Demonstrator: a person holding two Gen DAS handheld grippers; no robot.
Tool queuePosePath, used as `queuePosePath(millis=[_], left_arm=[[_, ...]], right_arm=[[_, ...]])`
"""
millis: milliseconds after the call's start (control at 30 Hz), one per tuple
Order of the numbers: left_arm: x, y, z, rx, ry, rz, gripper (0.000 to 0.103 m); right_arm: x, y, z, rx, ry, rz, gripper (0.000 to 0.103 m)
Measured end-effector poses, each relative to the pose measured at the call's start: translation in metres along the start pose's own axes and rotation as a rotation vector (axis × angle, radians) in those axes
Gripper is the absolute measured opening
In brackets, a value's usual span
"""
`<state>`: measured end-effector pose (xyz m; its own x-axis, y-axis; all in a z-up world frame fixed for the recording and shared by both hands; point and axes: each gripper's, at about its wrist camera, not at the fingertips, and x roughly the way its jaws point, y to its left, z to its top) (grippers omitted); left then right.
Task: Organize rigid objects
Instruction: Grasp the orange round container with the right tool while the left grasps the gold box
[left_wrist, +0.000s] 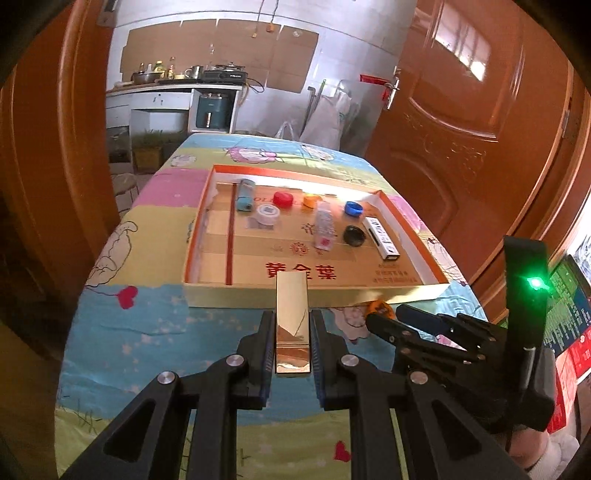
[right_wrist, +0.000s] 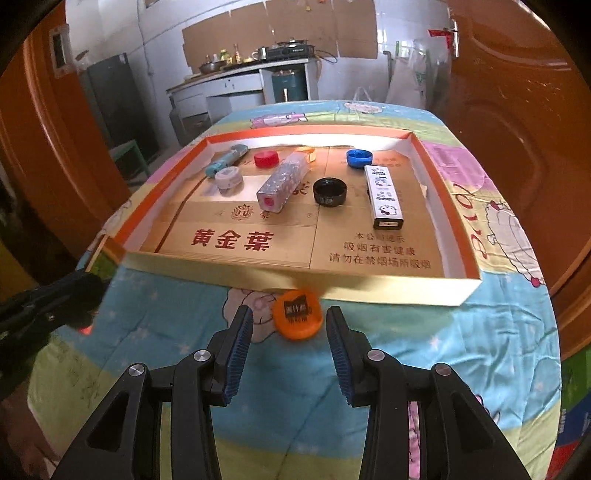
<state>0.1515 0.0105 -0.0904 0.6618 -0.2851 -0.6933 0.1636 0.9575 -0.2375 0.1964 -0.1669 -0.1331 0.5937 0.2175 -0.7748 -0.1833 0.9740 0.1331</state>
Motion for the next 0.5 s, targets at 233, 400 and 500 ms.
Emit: queuePosePath(millis=[233, 400, 500], left_arm=[[0.004, 0.014, -0.002, -0.023, 0.013, -0.002, 0.018], [0.001, 0.018, -0.001, -0.029, 0.003, -0.002, 0.018], [-0.004, 0.020, 0.001, -0.033, -0.008, -0.003, 0.018]], right_arm=[[0.014, 0.005, 0.002, -0.022, 0.032, -0.050, 0.030], [-0.002, 0.008, 0.004, -0.029, 0.004, -0.043, 0.030], [-0.022, 0.008, 0.006, -0.017, -0.037, -0.028, 0.030]])
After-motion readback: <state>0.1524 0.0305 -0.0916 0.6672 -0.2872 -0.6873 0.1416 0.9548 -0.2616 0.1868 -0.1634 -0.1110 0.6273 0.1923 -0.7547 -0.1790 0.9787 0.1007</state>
